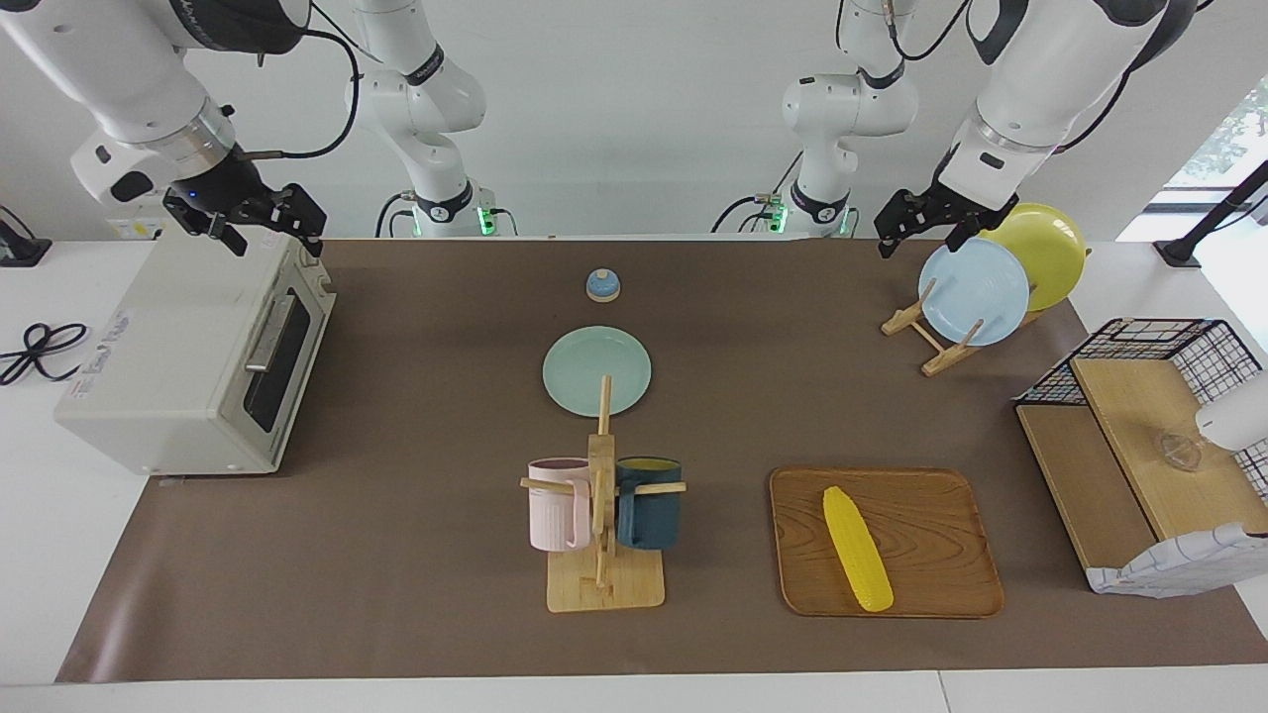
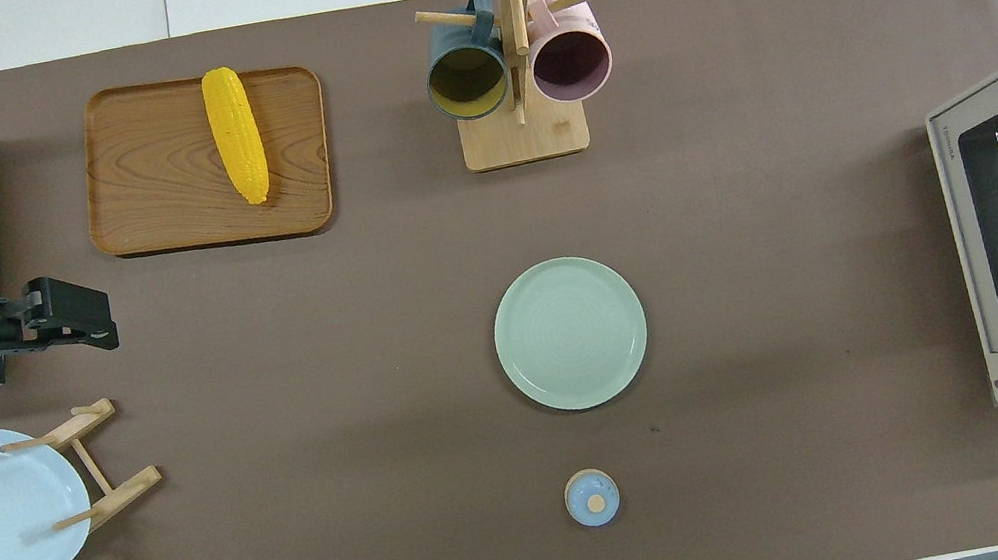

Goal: Put corn in oven

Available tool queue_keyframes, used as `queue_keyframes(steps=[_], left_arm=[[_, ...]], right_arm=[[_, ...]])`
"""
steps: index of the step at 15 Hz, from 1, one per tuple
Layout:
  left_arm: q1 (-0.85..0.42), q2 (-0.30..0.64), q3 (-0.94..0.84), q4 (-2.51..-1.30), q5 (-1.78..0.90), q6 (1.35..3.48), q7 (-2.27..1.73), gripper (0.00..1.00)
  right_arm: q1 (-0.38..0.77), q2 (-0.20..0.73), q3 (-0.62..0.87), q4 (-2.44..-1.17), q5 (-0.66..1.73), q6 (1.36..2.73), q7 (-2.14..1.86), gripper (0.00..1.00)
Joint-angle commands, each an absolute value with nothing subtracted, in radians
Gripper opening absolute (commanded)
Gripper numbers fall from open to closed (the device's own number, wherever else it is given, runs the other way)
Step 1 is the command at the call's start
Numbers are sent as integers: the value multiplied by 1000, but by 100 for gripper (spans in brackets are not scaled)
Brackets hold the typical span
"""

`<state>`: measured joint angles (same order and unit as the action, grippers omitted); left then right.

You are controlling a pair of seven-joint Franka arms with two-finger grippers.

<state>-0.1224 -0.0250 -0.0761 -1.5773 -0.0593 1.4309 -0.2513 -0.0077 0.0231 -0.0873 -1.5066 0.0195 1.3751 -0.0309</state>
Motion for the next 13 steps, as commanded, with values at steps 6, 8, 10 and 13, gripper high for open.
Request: queue_keyframes(steps=[6,8,10,13], left_arm=[[-129,-29,-75,-1569,-57,1439,-261,100],[-132,-32,-75,-1578,-57,1477,-261,100],[-123,-34,-77,-1591,-58,1505,-264,100],[-126,-15,-77,-1602,-60,1586,-261,100]], right_arm=[[-17,20,-86,-1499,46,1361,-20,100],[-17,17,-86,-1500,46,1361,-20,100],[-12,15,-86,-1500,45,1359,-20,100],[-11,14,-86,-1511,44,1361,-20,100]])
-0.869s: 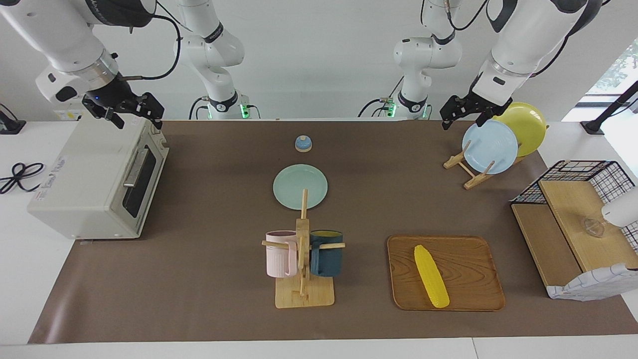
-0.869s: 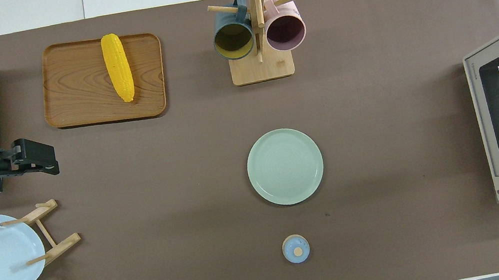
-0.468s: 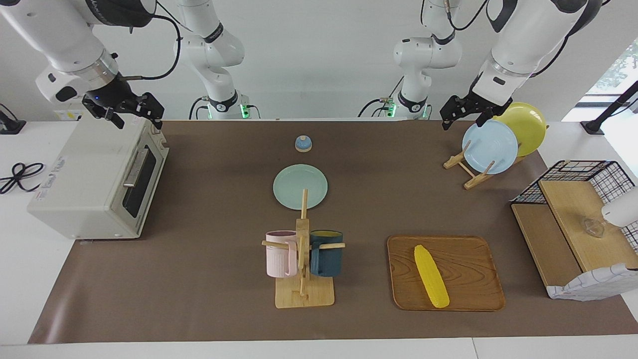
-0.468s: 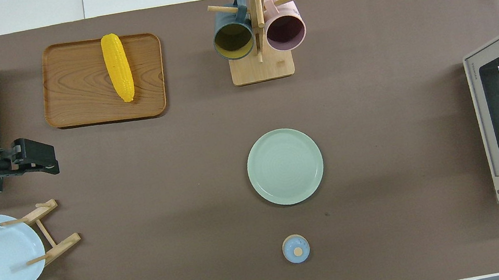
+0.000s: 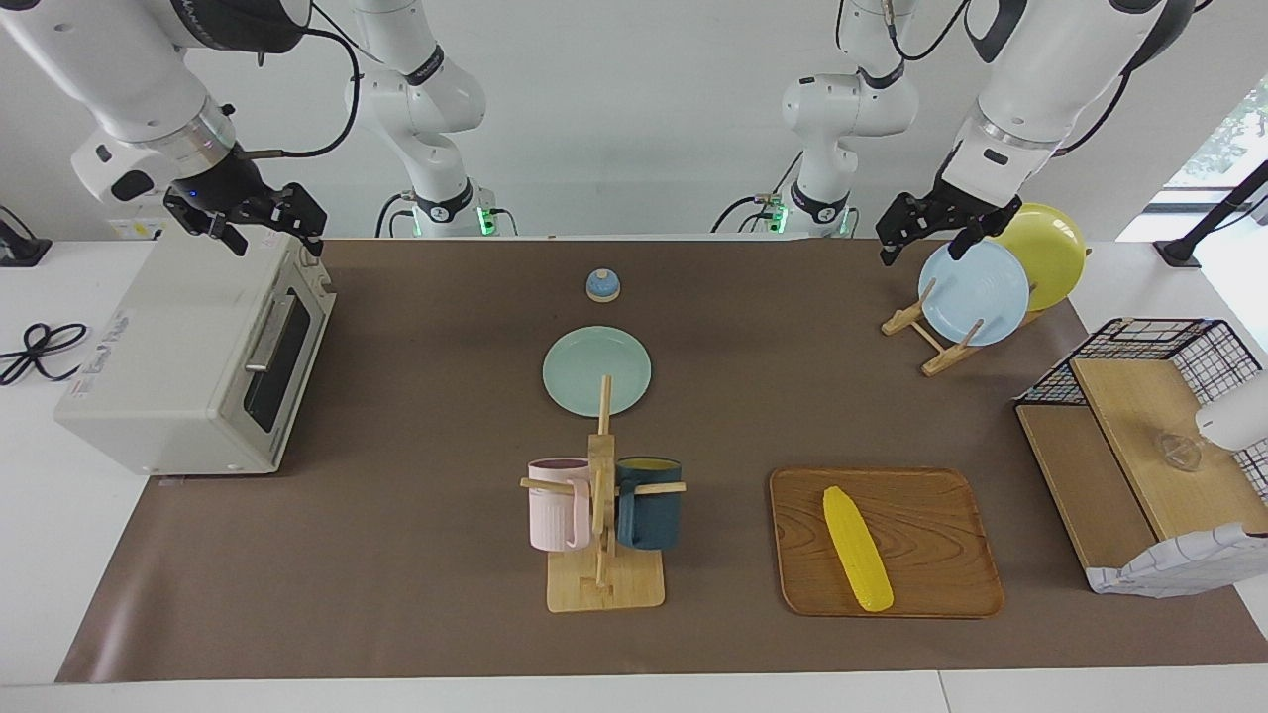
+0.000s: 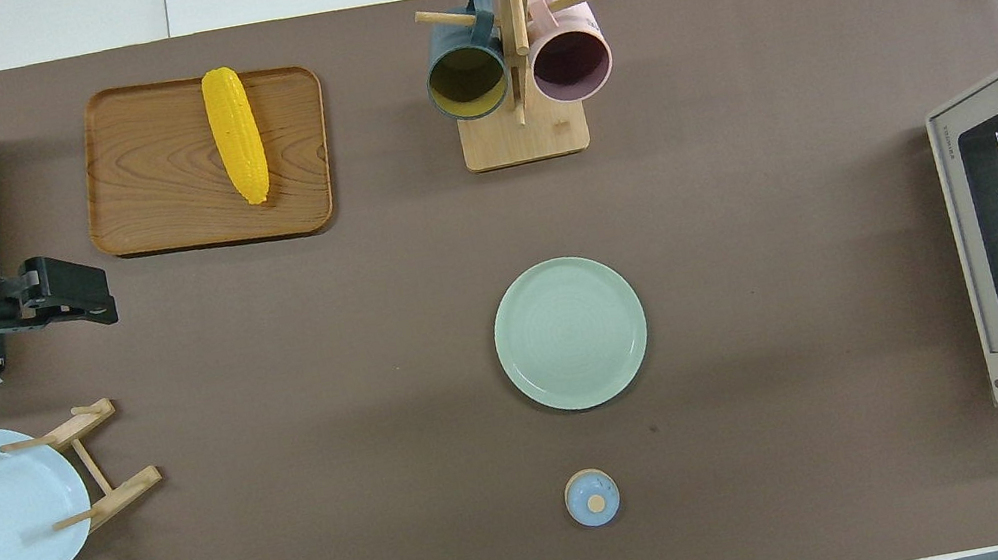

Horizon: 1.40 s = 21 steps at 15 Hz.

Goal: Put corn in oven

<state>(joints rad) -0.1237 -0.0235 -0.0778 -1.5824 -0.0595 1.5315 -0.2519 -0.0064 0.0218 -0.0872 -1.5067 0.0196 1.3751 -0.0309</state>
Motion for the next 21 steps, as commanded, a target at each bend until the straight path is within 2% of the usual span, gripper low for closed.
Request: queue_keyframes(steps=[1,4,8,10,13,21], left_arm=[[-126,15,-77,-1592,-66,1607,-261,100],[-126,142,-77,-1554,-66,1664,-250,100],[-129,463,-75,-1260,-66,1672,-204,100],[-132,584,-77,-1188,-58,1744,-186,100],[-150,780,-77,-1016,-13,1795,-176,100],[-178,876,-77,-1019,75,1963,-169,100]], right_arm=[[-9,12,-86,-1514,44,1361,-20,100],[-8,11,-86,-1514,43,1361,-20,100],[-8,8,-86,-1522,41,1361,-20,100],[-9,6,-86,-1526,41,1361,-20,100],[-9,6,-86,-1526,41,1361,-21,100],[-11,6,-86,-1526,41,1358,-21,100]])
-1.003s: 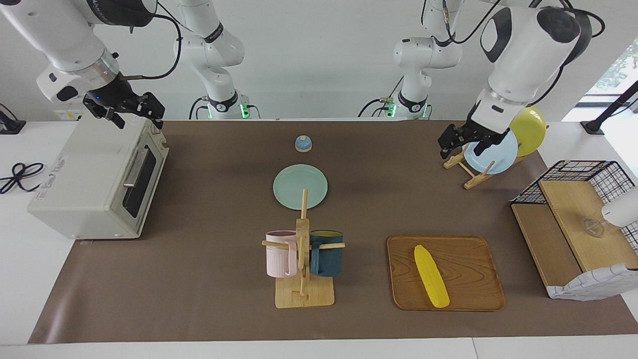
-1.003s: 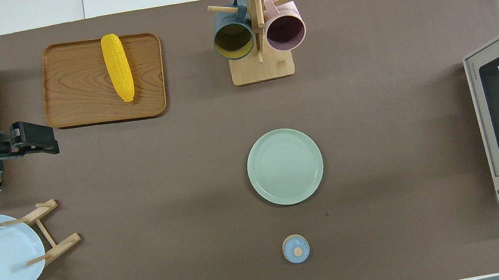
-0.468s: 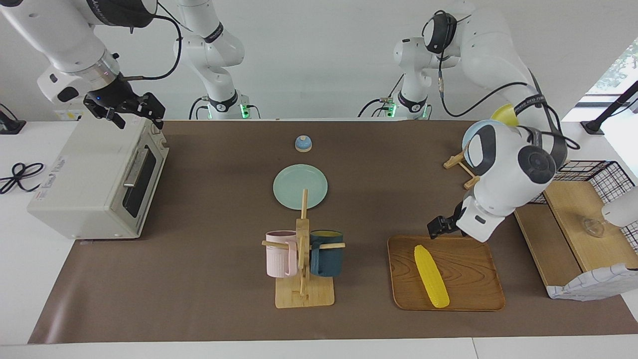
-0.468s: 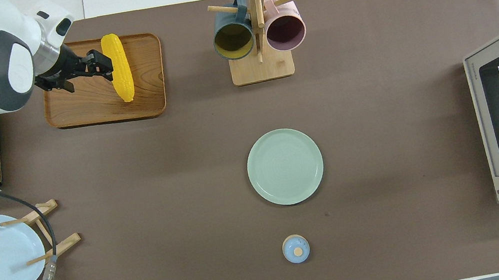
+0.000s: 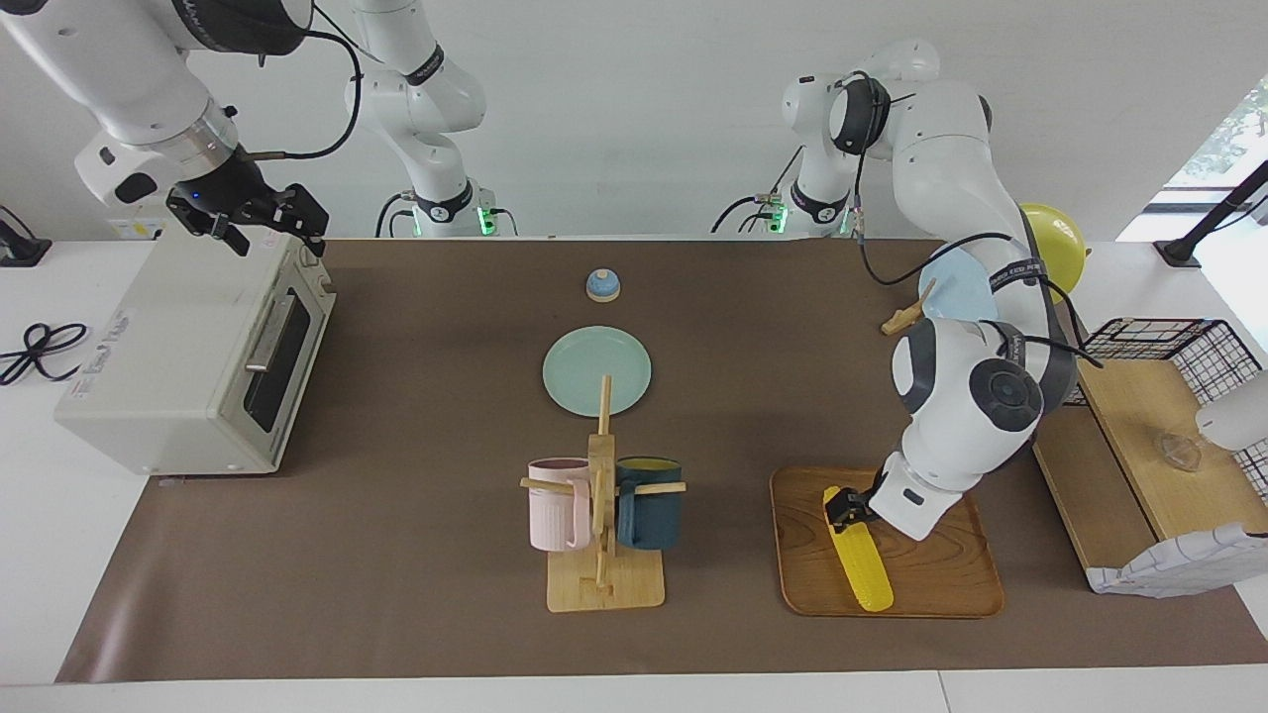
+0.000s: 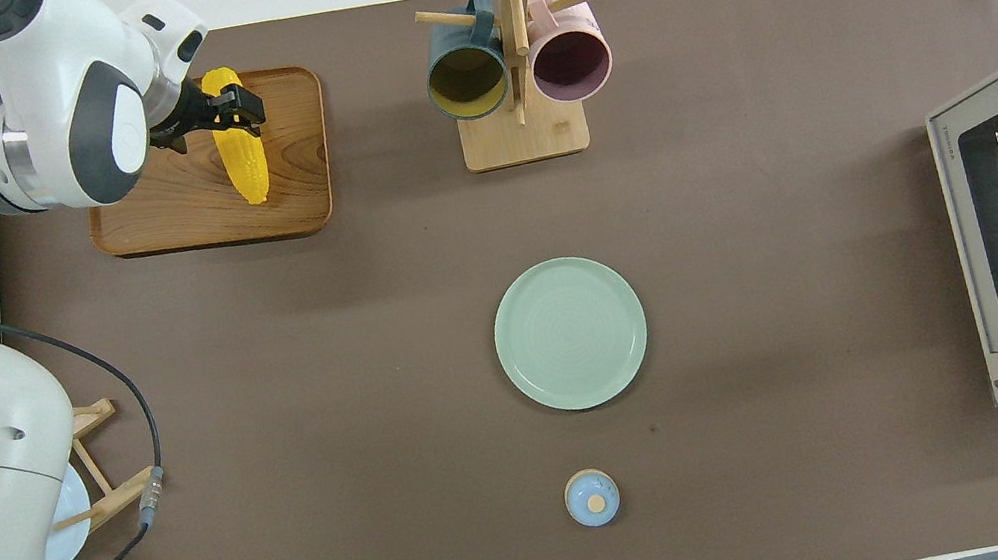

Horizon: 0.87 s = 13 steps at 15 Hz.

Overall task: Put corn in oven
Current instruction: 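Reach the left gripper to the yellow corn and grasp it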

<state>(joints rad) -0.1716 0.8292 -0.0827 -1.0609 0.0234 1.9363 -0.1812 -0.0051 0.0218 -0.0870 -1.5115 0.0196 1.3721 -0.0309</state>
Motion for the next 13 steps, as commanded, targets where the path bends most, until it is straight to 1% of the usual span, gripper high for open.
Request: queue_keyframes(steps=[1,6,7,8,10,11,12,13], left_arm=[[-178,877,-77,-1019,78,1968,-163,100],[-183,884,-77,-1026,77,2006,-163,100],[-183,884,-77,-1028,77,2014,-163,91],[-176,884,-78,-1038,75,2019,-163,67],[-157,884,-84,-1048,65,2032,-160,28],[-161,882,-83,-1048,57,2031,-161,12],[-163,882,-83,-1048,55,2028,-161,0],[-163,882,-84,-1046,55,2020,-161,0]], right_arm=[[-12,6,-86,-1526,41,1358,-21,100],[-17,6,-87,-1526,41,1358,-21,100],[-17,6,-87,-1526,41,1358,-21,100],[-17,6,-87,-1526,41,1358,-21,100],[-17,6,-87,-1528,41,1356,-21,100],[-17,6,-87,-1528,41,1356,-21,100],[-17,6,-87,-1528,41,1356,-21,100],[-17,6,-87,-1528,41,1355,-21,100]])
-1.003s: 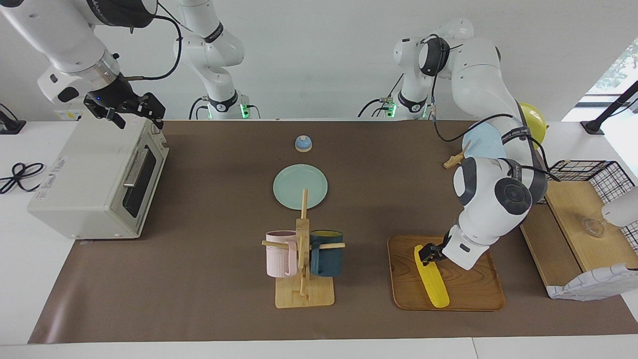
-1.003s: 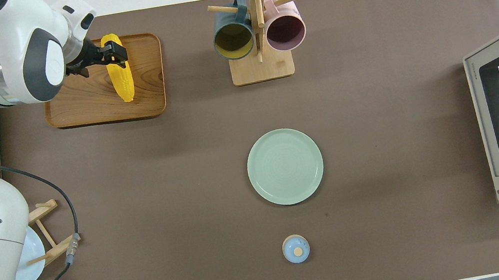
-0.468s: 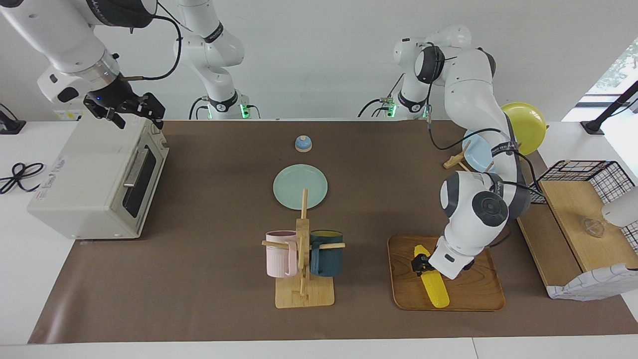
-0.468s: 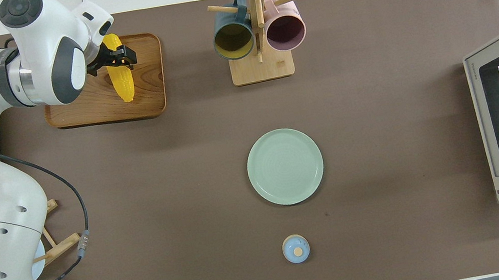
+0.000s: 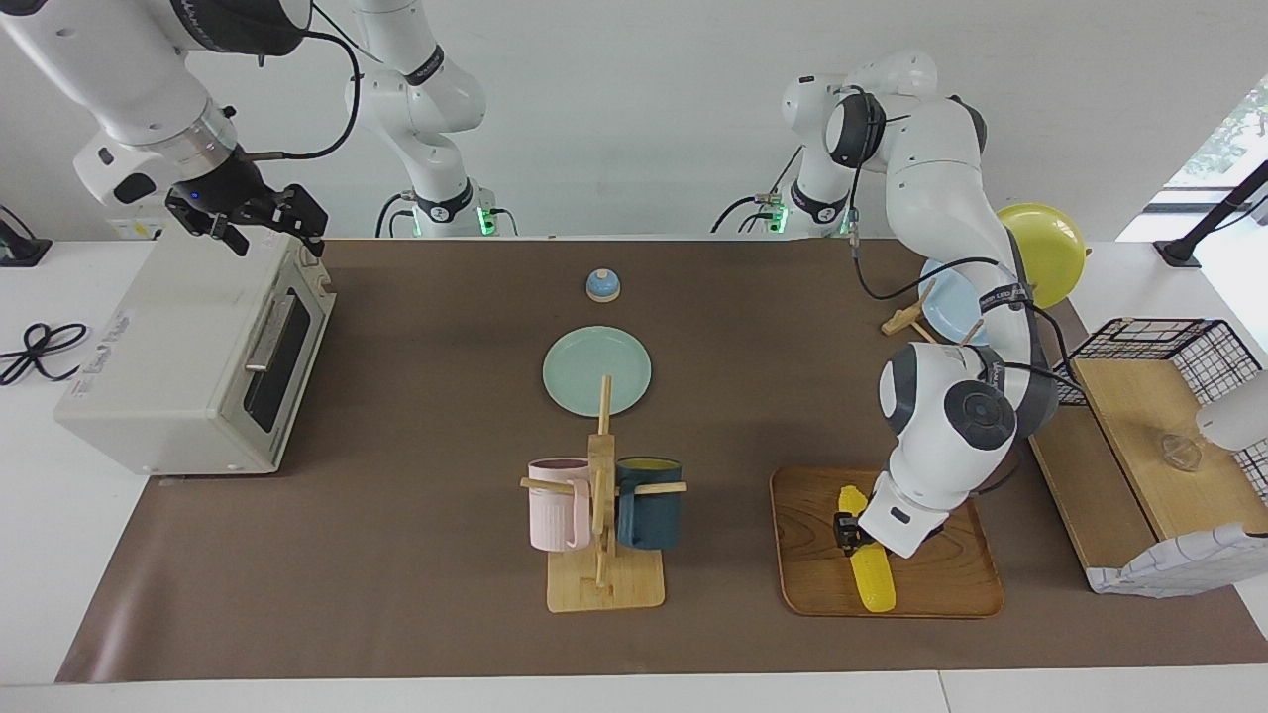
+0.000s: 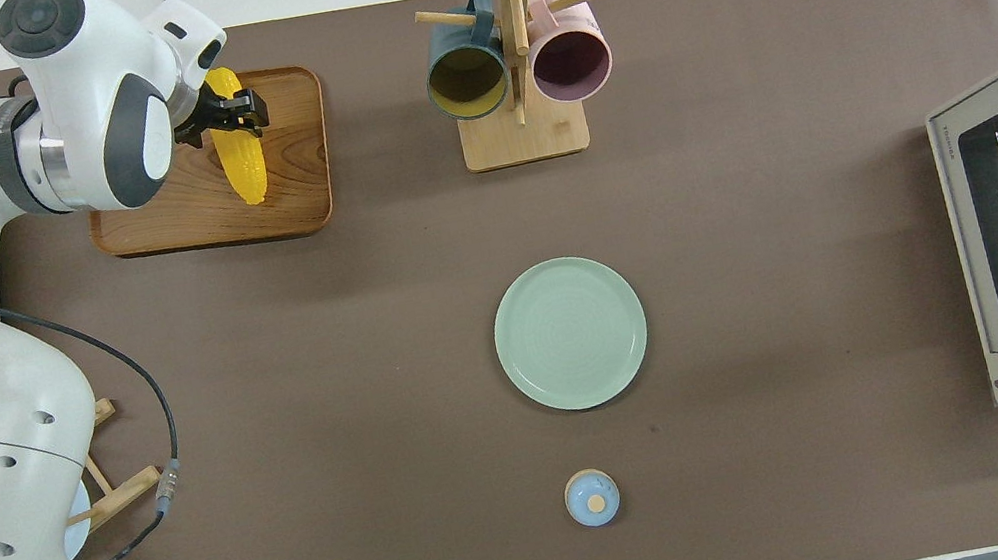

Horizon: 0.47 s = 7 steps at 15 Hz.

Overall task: Put corn in oven
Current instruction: 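Reach the left gripper to the yellow corn and grasp it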

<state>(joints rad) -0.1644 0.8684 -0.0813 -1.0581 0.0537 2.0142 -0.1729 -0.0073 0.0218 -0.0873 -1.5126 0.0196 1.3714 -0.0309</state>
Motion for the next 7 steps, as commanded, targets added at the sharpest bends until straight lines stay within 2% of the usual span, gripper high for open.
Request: queue_keyframes(steps=[1,3,7], left_arm=[[-163,881,-84,-1045,55,2014,-161,0],[-164,862,-84,-1046,28,1979,-164,0],[-161,704,-77,-1075,-40,1827,-182,0]], right_arm=[[-17,5,-87,-1528,40,1355,-21,100],[-17,3,-87,-1529,40,1355,-21,100],[-17,3,-87,-1529,35,1353,-21,100]])
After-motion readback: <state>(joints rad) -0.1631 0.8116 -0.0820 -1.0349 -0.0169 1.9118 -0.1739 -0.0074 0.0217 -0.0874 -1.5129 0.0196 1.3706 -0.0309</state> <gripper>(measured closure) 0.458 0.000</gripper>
